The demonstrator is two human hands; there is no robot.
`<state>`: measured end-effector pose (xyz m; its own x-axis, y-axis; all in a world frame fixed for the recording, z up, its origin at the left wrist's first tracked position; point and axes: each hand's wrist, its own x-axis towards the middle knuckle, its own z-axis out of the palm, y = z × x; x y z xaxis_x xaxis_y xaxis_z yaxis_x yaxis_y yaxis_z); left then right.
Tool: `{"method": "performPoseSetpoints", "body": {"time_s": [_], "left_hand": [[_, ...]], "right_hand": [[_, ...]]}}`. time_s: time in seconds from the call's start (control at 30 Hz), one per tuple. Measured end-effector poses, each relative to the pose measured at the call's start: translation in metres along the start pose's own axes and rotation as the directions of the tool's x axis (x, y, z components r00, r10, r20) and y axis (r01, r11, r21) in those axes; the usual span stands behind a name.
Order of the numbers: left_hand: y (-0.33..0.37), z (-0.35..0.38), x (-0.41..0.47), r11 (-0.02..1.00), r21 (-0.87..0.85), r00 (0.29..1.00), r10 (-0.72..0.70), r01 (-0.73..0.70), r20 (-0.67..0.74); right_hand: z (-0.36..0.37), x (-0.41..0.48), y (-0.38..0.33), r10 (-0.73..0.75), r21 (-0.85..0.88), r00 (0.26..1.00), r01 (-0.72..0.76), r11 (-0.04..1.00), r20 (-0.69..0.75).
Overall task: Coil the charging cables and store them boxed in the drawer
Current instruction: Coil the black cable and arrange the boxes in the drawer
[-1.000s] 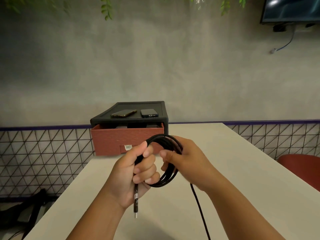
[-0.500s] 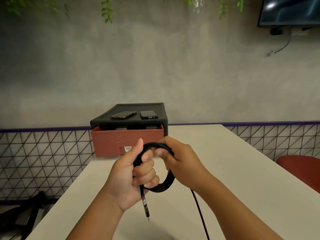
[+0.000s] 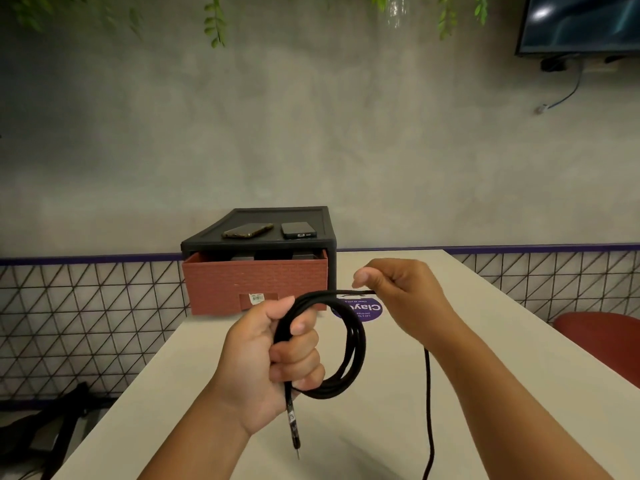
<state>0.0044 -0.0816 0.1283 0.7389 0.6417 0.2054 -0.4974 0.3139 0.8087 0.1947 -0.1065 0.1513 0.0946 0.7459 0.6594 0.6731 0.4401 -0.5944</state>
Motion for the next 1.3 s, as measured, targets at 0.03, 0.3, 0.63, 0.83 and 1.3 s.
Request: {"method": "performPoseSetpoints", "body": {"time_s": [0.03,0.3,0.63,0.83,1.3], "left_hand": [[0.000,-0.004,0.002,0.998,-0.060,0.997,0.003,0.002,0.083],[0.017,-0.024,0.013,0.964,-0.225,0.953,0.193,-0.140,0.233],[0.008,0.002,0.017,0.817,0.479,0.891,0.433,-0.322,-0.139],[-0.025,0.000,0.021,0.273,0.958,0.918,0.395,-0.084,-0.032],[-0.022,-0.017,0.008,0.223,0.975,0.960,0.272,0.001,-0.064]], "right_hand": [[0.002,-0.002,0.005,-0.013,-0.010,0.999,0.013,1.000,-0.030],[0.043,-0.039,0.034,0.103,-0.018,0.989,-0.106,0.994,-0.108],[0.059,-0.064,-0.007,0.211,-0.183,0.810,-0.130,0.974,0.547],[0.035,-0.052,-0.034,0.235,-0.261,0.689,-0.069,0.963,0.686],[-0.014,-0.031,-0.010,0.262,-0.156,0.900,-0.220,0.963,0.348]]}}
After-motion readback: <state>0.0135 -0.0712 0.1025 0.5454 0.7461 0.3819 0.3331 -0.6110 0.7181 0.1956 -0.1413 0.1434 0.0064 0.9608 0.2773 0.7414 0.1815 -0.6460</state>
